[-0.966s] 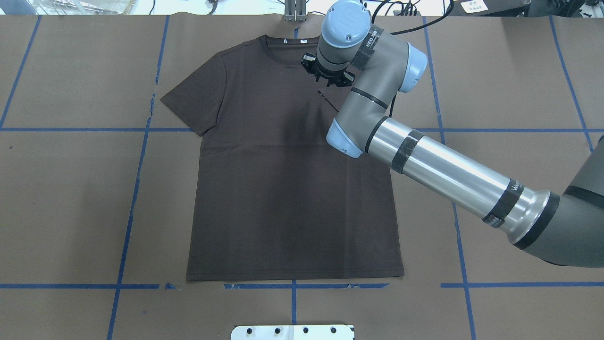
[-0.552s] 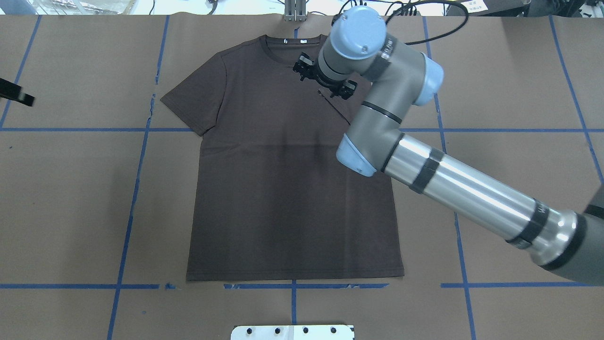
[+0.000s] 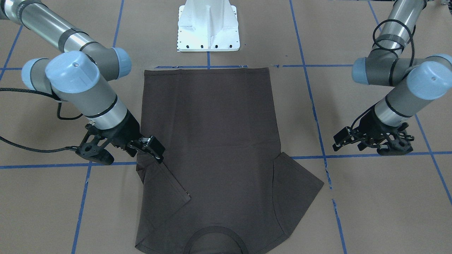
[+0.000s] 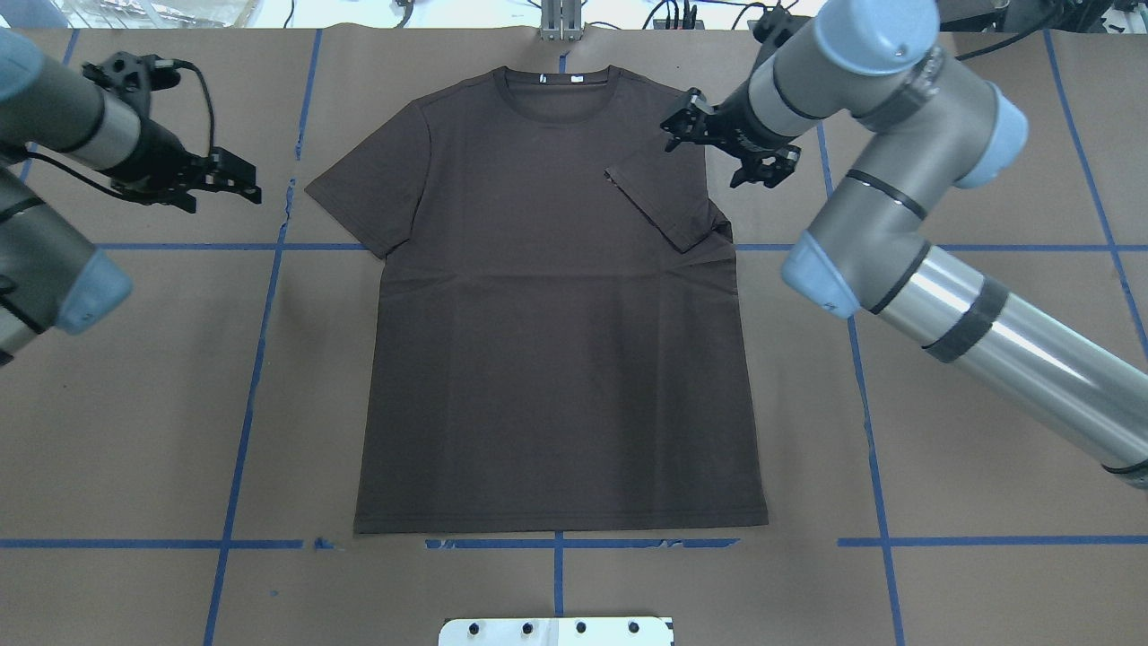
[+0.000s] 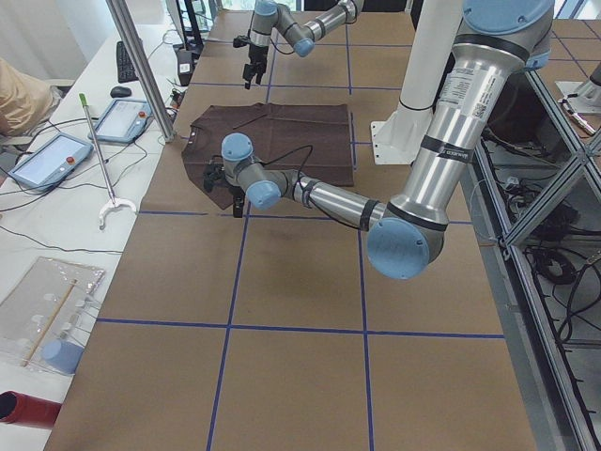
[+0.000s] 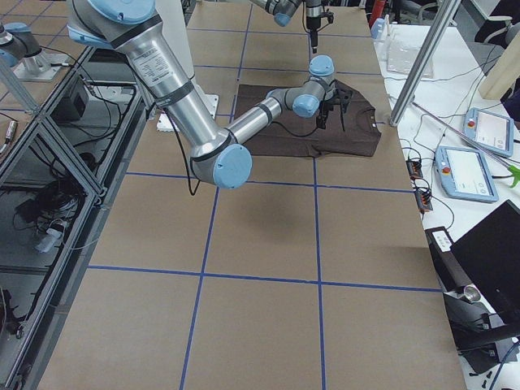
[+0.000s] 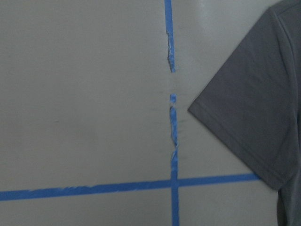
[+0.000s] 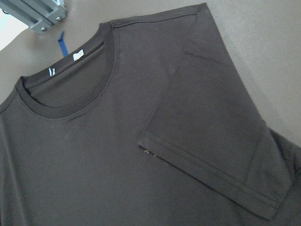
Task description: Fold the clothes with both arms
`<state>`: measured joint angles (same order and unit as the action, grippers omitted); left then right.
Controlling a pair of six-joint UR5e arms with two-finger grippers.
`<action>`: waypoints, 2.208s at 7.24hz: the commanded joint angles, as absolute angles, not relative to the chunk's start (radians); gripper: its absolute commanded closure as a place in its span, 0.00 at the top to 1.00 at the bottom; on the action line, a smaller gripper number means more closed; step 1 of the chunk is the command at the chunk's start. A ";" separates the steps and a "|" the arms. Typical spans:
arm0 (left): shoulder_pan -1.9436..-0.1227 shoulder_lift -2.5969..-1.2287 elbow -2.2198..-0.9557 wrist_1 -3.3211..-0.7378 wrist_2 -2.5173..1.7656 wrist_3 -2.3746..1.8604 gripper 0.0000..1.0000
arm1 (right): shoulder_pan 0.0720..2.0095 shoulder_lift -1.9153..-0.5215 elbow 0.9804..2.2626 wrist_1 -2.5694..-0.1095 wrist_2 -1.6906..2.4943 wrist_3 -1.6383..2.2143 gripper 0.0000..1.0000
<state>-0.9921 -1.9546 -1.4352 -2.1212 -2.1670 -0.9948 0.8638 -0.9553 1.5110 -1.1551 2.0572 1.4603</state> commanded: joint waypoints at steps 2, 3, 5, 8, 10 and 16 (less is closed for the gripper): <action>-0.944 -2.101 -1.257 -2.137 -2.059 -1.068 0.99 | 0.882 -1.014 1.566 -1.154 2.072 1.431 1.00; -0.921 -2.144 -1.196 -2.144 -2.037 -1.112 0.98 | 0.877 -1.015 1.565 -1.154 2.068 1.431 1.00; -0.900 -2.161 -1.151 -2.203 -1.987 -1.117 0.93 | 0.877 -1.015 1.560 -1.154 2.068 1.428 1.00; -0.899 -2.207 -1.082 -2.227 -1.987 -1.118 0.76 | 0.877 -1.019 1.560 -1.154 2.065 1.428 1.00; -0.888 -2.206 -1.080 -2.227 -1.985 -1.126 0.62 | 0.877 -1.025 1.566 -1.154 2.065 1.430 1.00; -0.890 -2.212 -1.084 -2.233 -1.967 -1.131 0.00 | 0.877 -1.026 1.578 -1.155 2.063 1.431 1.00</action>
